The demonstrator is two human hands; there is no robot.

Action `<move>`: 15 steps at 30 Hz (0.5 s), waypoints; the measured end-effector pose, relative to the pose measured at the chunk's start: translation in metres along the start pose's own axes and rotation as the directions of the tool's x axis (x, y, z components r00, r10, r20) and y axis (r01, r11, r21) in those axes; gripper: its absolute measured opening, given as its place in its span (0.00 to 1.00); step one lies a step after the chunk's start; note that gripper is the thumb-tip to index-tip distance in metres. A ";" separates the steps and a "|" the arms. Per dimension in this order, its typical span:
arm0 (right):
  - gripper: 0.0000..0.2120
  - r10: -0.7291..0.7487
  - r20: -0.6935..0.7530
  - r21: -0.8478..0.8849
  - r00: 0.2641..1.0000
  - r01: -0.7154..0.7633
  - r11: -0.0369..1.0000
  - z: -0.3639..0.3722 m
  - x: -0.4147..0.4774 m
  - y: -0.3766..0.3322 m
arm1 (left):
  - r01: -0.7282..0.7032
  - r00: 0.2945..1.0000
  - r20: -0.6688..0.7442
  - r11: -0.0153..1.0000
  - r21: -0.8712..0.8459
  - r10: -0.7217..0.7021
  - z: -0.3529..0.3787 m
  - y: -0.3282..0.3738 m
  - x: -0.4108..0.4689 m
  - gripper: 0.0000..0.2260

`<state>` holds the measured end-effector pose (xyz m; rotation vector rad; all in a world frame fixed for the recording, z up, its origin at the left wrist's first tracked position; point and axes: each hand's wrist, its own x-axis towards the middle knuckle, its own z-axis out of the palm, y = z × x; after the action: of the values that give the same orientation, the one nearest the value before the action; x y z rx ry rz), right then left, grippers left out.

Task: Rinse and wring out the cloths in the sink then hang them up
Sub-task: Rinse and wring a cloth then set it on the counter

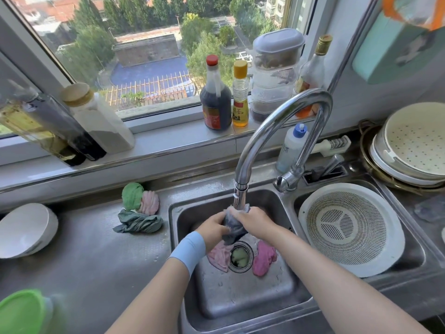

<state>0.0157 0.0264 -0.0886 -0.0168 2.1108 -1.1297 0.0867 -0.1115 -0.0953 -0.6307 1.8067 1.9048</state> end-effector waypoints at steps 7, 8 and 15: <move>0.17 0.069 -0.067 0.233 0.995 -0.052 0.971 0.006 0.006 -0.012 | 0.064 0.995 -0.089 0.956 0.285 -0.040 -0.002 -0.012 -0.001 0.06; 0.20 0.101 -0.067 0.326 0.993 -0.074 0.942 0.002 0.006 -0.011 | 0.081 0.989 -0.140 0.945 0.318 -0.037 -0.006 -0.010 0.000 0.07; 0.14 -0.075 -0.111 -0.014 0.991 0.073 0.997 -0.015 -0.001 0.037 | 0.020 0.984 -0.164 0.869 0.495 0.071 -0.016 0.008 0.008 0.07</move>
<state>0.0188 0.0605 -0.1101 -0.0381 2.2305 -1.1880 0.0761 -0.1281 -0.0939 -0.6026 2.3095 1.3352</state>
